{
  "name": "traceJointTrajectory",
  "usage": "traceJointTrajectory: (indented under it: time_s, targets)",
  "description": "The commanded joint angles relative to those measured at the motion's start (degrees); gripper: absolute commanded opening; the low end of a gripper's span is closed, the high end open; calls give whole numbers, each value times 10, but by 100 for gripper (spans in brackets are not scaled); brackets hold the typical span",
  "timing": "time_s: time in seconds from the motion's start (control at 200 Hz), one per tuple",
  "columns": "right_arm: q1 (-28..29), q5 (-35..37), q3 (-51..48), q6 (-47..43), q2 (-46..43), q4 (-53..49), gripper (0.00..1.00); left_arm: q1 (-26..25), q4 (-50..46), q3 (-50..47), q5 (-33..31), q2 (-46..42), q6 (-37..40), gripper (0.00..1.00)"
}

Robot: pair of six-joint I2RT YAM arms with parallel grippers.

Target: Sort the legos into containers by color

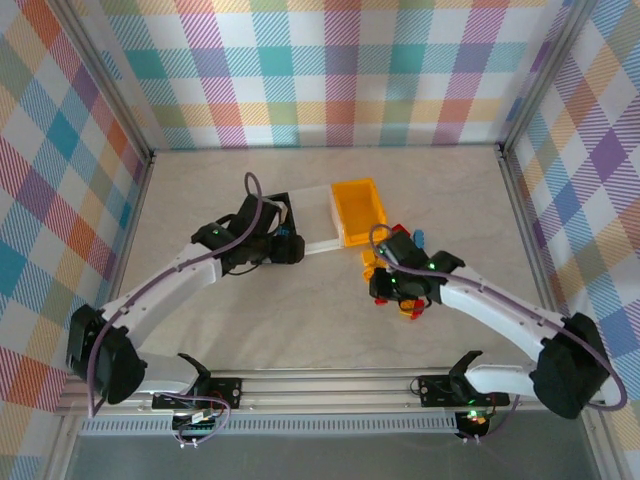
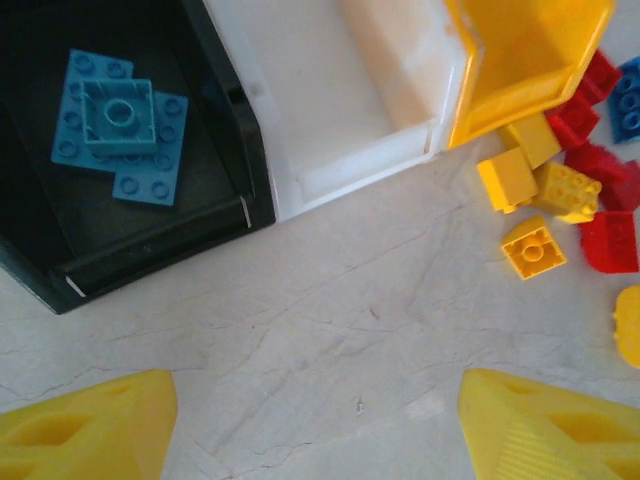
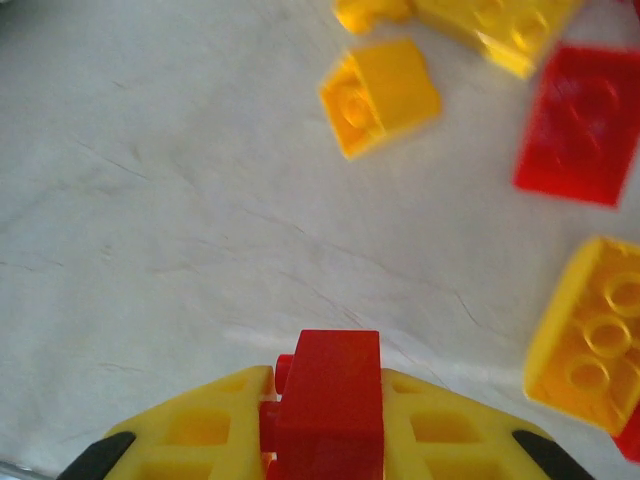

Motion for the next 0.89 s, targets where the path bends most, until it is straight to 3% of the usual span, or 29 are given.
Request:
traceJointTrajectory:
  time_s: [0.0,0.47,0.89]
  targets:
    - [1,-12,74,-49,50,6,23,9,0,-23,-18,-37,-14,75]
    - [-4,-22,418,-175,333,-28,23,56,-5,-109,12,-130,-35,76]
    - [-17,-62,608,-194,538,-46,23,65,-31,-123,23,-153,-29,77]
